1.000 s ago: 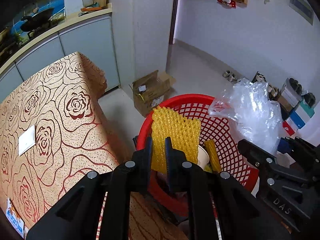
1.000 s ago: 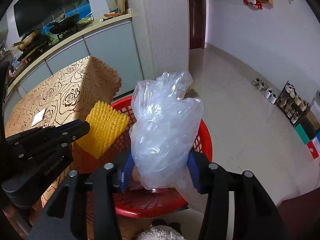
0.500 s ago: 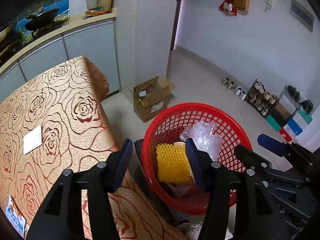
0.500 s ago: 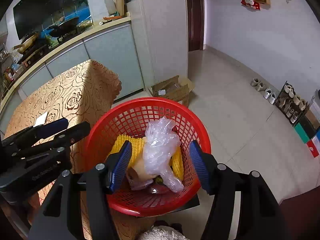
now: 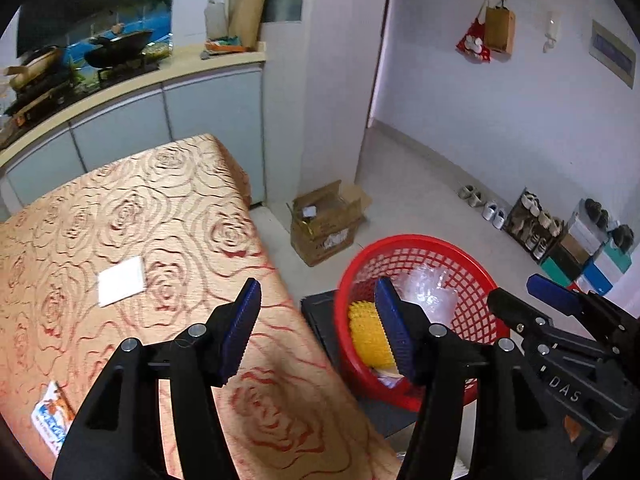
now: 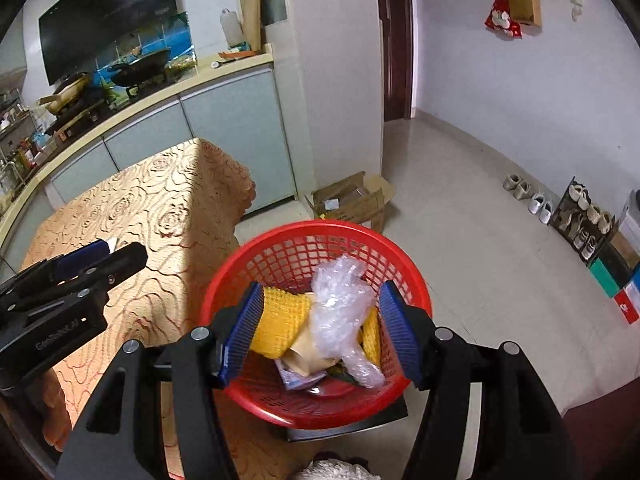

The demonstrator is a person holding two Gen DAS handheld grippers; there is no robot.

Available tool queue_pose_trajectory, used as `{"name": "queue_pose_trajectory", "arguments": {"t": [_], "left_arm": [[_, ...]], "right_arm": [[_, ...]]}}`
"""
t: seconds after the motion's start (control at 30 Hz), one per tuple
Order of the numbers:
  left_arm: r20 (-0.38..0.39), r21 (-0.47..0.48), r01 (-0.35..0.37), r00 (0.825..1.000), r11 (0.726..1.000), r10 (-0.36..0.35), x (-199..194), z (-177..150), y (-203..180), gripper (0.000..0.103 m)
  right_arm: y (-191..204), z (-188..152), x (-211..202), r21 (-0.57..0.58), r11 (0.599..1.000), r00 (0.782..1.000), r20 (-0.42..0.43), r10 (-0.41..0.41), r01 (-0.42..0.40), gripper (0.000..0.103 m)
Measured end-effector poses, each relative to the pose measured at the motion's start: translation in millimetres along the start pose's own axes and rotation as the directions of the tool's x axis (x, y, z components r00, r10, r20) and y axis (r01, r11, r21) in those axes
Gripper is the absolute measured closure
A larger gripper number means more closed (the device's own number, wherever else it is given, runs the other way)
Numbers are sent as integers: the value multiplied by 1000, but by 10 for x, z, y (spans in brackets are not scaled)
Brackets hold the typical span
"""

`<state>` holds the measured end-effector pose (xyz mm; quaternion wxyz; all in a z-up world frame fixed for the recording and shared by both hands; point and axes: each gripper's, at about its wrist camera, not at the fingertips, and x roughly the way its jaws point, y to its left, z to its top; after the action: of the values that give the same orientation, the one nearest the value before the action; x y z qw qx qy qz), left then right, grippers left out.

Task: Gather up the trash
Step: 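Open both tools to drop the foam net and plastic bag into the basket, then move both open tools back over the table toward the card and wrapper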

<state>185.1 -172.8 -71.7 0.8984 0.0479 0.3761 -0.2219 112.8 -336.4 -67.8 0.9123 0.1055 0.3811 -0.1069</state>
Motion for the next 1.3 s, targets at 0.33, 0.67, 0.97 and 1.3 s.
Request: {"name": "queue_pose_trajectory", "arguments": {"t": [0.33,0.67,0.97,1.3], "left_arm": [[87,-100,-109,989,989,117,-629,-107,626,44],[116,-207,-229,960,951,256,-1133,-279,1290,44],[107,-287,-328,922,900,371,-1432,-506,1747,44],[82,-348,-401,887,847,454,-1588,-753,2142,38]], "right_arm": [[596,125,-189,-80,994,995,54,79,-75,44],[1372,149,-319,-174,969,979,74,188,-173,44],[1918,129,-386,-246,943,965,77,251,-226,39],[2337,74,-294,-300,917,956,44,289,-263,39]]}}
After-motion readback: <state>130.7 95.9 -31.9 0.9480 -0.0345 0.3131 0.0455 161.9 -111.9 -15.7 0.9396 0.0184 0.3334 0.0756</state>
